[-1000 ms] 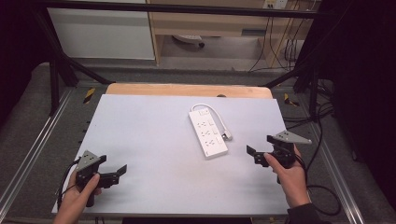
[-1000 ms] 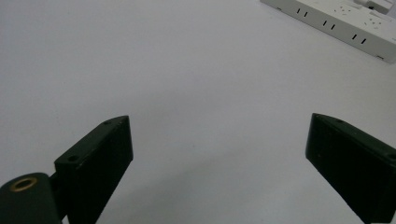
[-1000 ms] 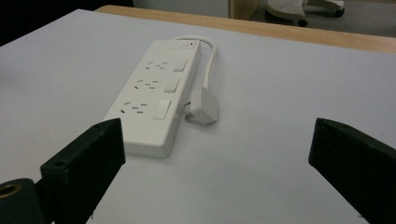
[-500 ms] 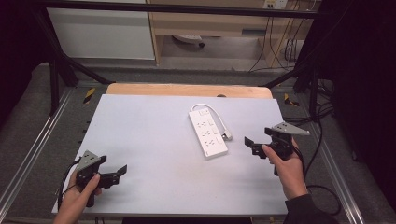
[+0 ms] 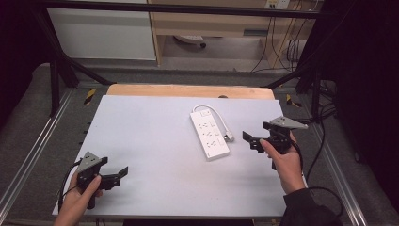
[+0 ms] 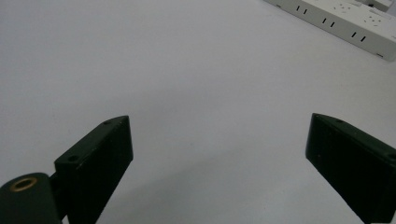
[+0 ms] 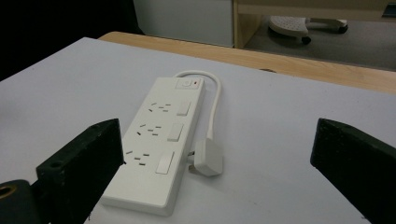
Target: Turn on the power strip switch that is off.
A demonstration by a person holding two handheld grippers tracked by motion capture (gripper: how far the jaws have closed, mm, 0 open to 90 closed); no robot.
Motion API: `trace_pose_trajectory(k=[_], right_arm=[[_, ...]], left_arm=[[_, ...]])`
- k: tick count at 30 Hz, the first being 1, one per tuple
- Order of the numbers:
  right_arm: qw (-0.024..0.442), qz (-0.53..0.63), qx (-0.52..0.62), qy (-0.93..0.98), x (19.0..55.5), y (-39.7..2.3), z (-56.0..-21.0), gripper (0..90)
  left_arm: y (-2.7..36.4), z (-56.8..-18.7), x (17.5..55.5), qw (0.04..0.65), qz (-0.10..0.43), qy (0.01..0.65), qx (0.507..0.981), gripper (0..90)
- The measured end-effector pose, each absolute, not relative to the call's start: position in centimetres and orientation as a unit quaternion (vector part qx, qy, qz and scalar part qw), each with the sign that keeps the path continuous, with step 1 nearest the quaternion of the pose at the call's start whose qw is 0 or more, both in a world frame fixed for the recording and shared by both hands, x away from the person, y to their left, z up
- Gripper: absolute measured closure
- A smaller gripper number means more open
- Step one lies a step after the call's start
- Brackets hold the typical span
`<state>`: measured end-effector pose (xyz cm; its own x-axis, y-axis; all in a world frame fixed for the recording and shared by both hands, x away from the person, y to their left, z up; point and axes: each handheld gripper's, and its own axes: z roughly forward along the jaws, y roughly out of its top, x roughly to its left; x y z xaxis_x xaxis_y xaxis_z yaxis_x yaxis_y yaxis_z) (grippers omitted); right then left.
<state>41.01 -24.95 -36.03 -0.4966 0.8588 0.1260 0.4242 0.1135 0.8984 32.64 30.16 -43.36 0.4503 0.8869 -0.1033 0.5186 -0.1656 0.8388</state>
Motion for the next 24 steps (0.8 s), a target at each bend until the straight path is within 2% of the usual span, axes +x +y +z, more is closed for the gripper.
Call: trace_pose_trajectory(k=[24], right_arm=[[0.241, 0.490, 0.448, 0.708, 43.3, -23.2, -35.8, 3.4]], left_arm=[[30.1, -43.4, 32.7, 0.430, 0.210, 0.480, 0.735, 7.6]])
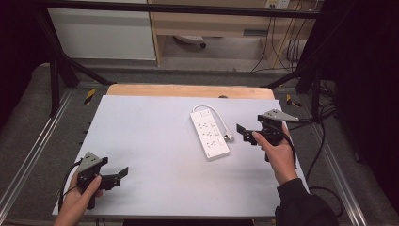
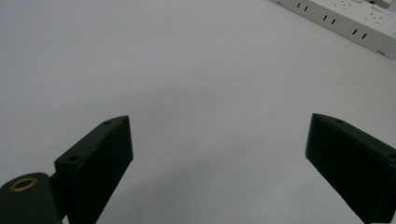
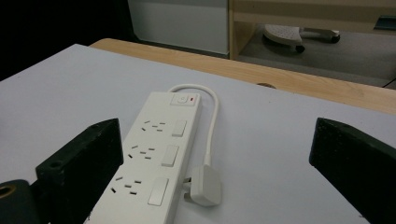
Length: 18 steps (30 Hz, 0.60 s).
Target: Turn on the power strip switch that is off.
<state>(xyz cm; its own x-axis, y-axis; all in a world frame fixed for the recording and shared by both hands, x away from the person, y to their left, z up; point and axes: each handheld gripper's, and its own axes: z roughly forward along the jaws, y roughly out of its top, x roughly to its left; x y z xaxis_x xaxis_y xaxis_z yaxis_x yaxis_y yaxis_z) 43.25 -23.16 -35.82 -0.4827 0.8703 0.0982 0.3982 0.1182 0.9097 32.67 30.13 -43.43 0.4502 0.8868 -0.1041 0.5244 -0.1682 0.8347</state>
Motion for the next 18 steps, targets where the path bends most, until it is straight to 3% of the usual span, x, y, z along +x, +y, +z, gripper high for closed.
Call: trace_pose_trajectory(k=[18], right_arm=[[0.230, 0.481, 0.453, 0.714, 44.9, -21.6, -36.4, 3.4]], left_arm=[[30.1, -43.4, 32.7, 0.431, 0.209, 0.479, 0.736, 7.7]])
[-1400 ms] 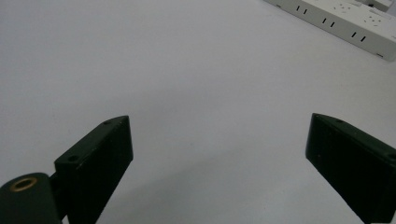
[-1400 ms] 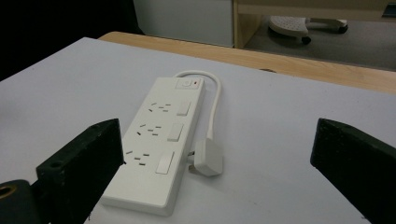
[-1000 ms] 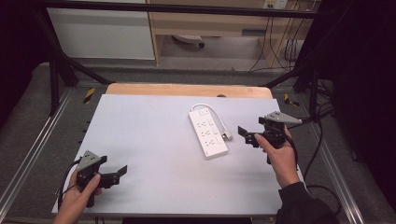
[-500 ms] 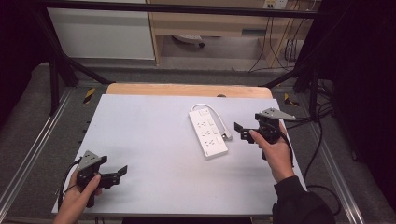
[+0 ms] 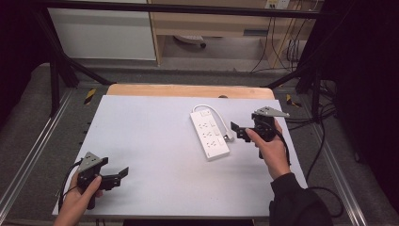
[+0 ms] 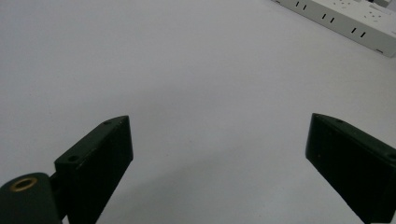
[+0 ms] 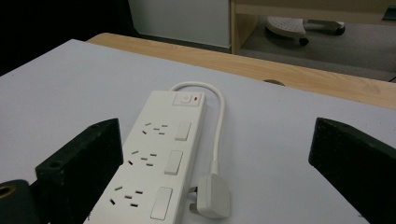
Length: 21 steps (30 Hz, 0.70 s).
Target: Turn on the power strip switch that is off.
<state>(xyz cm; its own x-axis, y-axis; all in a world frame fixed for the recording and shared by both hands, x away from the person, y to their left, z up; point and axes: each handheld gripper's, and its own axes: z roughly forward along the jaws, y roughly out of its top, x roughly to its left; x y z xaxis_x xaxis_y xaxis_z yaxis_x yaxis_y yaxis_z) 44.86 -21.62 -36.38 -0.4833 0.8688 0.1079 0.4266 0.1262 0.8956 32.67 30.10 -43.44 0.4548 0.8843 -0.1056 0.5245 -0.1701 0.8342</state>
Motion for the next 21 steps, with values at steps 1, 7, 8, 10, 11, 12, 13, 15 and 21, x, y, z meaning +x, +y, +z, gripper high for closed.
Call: trace_pose_trajectory(k=[1, 7, 8, 10, 11, 12, 13, 15, 21], right_arm=[[0.229, 0.479, 0.457, 0.713, 45.1, -21.5, -36.5, 3.5], [0.225, 0.474, 0.465, 0.713, 45.6, -21.3, -36.8, 3.5], [0.224, 0.473, 0.466, 0.713, 45.7, -21.2, -36.9, 3.5], [0.221, 0.468, 0.468, 0.716, 45.9, -21.2, -37.1, 3.5], [0.221, 0.467, 0.469, 0.716, 46.0, -21.3, -37.2, 3.5], [0.219, 0.466, 0.472, 0.716, 46.1, -21.3, -37.3, 3.5], [0.218, 0.465, 0.472, 0.717, 46.2, -21.3, -37.3, 3.5], [0.218, 0.463, 0.474, 0.717, 46.3, -21.3, -37.4, 3.7], [0.218, 0.456, 0.478, 0.718, 46.6, -21.4, -37.7, 5.2]], left_arm=[[30.1, -43.4, 32.7, 0.432, 0.209, 0.478, 0.736, 7.7], [30.1, -43.4, 32.7, 0.433, 0.209, 0.478, 0.735, 7.7], [30.1, -43.4, 32.7, 0.433, 0.209, 0.478, 0.736, 7.7], [30.1, -43.4, 32.7, 0.432, 0.209, 0.478, 0.736, 7.7], [30.1, -43.4, 32.7, 0.432, 0.209, 0.478, 0.736, 7.7], [30.1, -43.4, 32.7, 0.432, 0.209, 0.478, 0.735, 7.7], [30.2, -43.4, 32.7, 0.432, 0.209, 0.478, 0.735, 7.7], [30.2, -43.4, 32.7, 0.432, 0.209, 0.478, 0.735, 7.7], [30.2, -43.4, 32.7, 0.432, 0.208, 0.478, 0.736, 7.7]])
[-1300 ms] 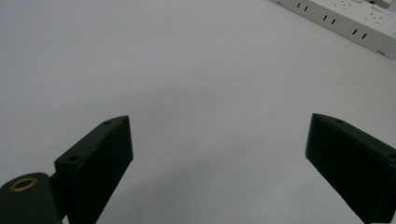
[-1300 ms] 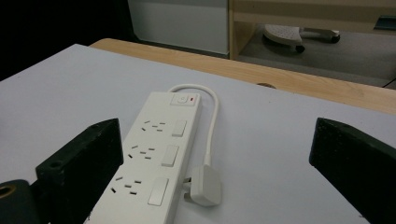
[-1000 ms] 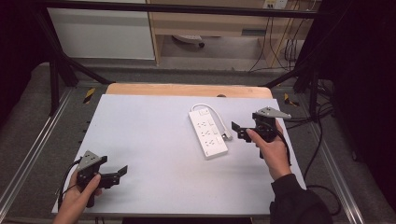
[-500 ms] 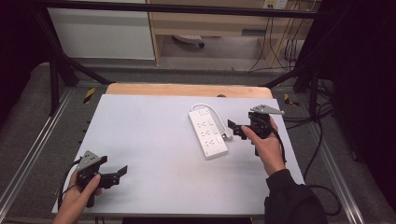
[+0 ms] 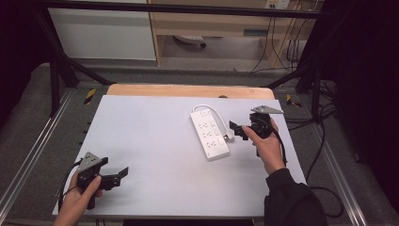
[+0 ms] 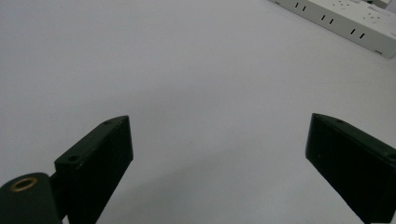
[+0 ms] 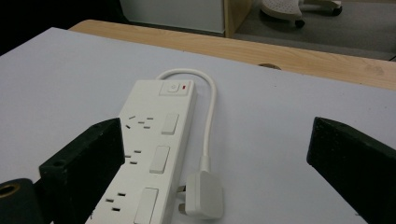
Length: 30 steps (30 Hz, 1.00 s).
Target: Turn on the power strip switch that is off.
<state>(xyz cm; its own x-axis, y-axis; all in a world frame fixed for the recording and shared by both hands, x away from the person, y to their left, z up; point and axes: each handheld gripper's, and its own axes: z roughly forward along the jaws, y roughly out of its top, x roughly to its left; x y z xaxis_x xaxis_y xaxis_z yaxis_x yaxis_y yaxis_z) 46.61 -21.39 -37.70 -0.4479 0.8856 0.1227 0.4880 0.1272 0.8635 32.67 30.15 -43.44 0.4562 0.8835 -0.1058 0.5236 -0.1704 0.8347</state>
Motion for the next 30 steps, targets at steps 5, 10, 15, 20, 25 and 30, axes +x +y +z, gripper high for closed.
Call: trace_pose_trajectory(k=[5, 10, 15, 20, 25, 30], right_arm=[[0.211, 0.456, 0.482, 0.718, 46.9, -21.4, -38.0, 8.5], [0.194, 0.469, 0.491, 0.708, 47.3, -21.4, -38.2, 19.2], [0.193, 0.470, 0.487, 0.710, 47.4, -21.3, -38.4, 28.8], [0.196, 0.470, 0.483, 0.712, 47.4, -21.1, -38.5, 39.7], [0.196, 0.469, 0.478, 0.716, 47.5, -20.7, -38.8, 47.6], [0.193, 0.468, 0.475, 0.720, 47.5, -20.2, -39.3, 55.8]], left_arm=[[30.2, -43.4, 32.7, 0.432, 0.208, 0.478, 0.736, 7.7], [30.2, -43.4, 32.7, 0.430, 0.209, 0.481, 0.735, 7.5], [30.2, -43.4, 32.7, 0.431, 0.209, 0.481, 0.734, 7.5], [30.3, -43.4, 32.7, 0.430, 0.209, 0.480, 0.735, 7.5], [30.3, -43.4, 32.7, 0.431, 0.209, 0.480, 0.735, 7.5], [30.3, -43.4, 32.7, 0.431, 0.208, 0.480, 0.735, 7.6]])
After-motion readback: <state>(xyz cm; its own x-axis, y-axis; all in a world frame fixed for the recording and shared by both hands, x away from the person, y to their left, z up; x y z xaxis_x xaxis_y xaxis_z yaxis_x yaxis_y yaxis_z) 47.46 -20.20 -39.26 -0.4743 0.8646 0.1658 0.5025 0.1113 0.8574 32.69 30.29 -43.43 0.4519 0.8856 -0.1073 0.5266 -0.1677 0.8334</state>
